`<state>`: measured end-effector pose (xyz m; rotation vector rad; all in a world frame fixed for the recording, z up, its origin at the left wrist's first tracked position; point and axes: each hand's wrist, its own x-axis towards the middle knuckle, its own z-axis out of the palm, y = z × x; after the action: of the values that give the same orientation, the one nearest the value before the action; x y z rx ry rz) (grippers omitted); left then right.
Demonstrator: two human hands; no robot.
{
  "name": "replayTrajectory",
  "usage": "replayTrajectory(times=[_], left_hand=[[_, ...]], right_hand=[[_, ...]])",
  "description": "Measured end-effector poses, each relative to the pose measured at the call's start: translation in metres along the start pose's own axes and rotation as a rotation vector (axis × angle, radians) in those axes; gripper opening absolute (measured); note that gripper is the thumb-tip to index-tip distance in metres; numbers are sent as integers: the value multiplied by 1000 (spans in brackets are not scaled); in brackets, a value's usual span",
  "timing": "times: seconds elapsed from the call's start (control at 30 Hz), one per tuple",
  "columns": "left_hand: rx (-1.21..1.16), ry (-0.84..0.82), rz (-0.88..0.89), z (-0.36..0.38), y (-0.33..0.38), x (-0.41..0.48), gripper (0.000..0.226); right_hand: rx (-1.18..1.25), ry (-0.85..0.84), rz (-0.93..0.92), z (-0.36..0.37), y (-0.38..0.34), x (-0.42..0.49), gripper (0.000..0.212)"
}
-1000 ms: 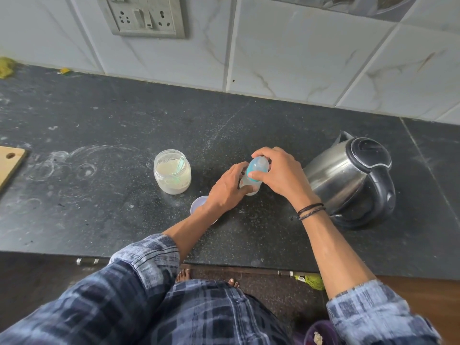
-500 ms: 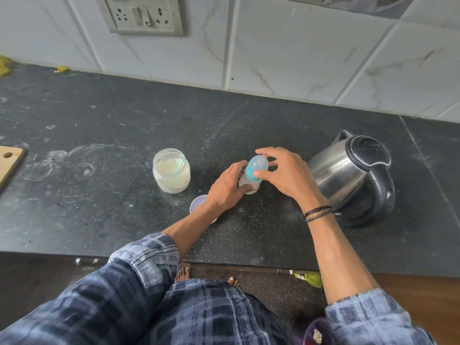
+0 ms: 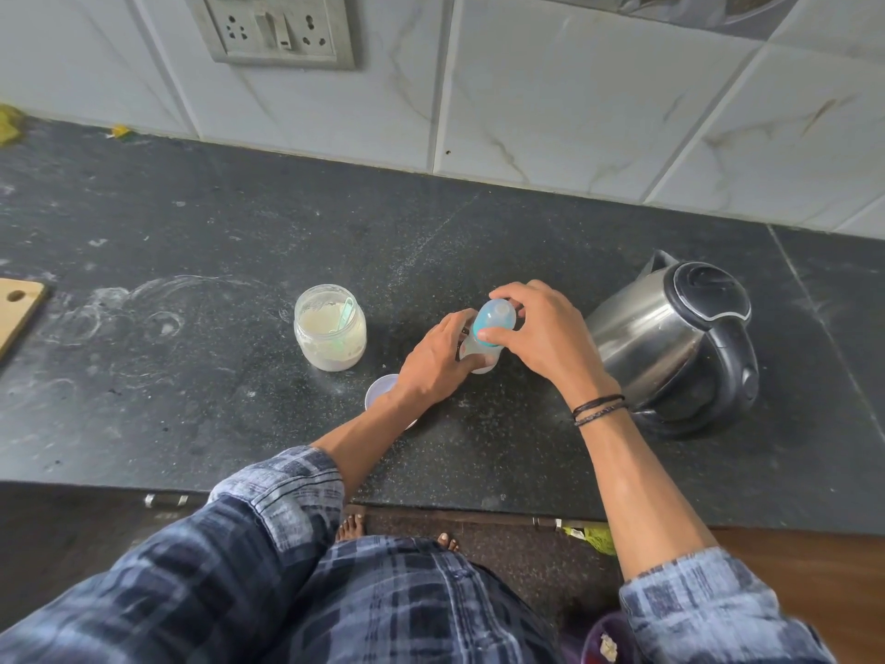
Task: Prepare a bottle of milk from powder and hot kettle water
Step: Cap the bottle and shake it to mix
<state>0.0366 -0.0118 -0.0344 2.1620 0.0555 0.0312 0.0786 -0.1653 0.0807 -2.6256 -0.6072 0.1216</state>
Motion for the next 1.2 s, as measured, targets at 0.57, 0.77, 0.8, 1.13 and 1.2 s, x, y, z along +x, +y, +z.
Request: replayTrajectory(times=[0.57, 0.77, 0.8, 1.13, 1.2], left_hand=[[12, 16, 1, 1, 0, -1, 62], [27, 5, 5, -1, 2, -2, 64], [25, 6, 4, -1, 2, -2, 64], [30, 0, -4, -2, 4, -3, 63], [30, -1, -13, -3, 4, -2, 64]], right_hand=[[-84, -86, -11, 10, 1, 0, 78], [-77, -65, 26, 15, 2, 0, 90], [-75, -66, 17, 16, 3, 0, 90], [-43, -21, 10, 23, 5, -3, 89], [-46, 6, 17, 25, 4, -4, 86]])
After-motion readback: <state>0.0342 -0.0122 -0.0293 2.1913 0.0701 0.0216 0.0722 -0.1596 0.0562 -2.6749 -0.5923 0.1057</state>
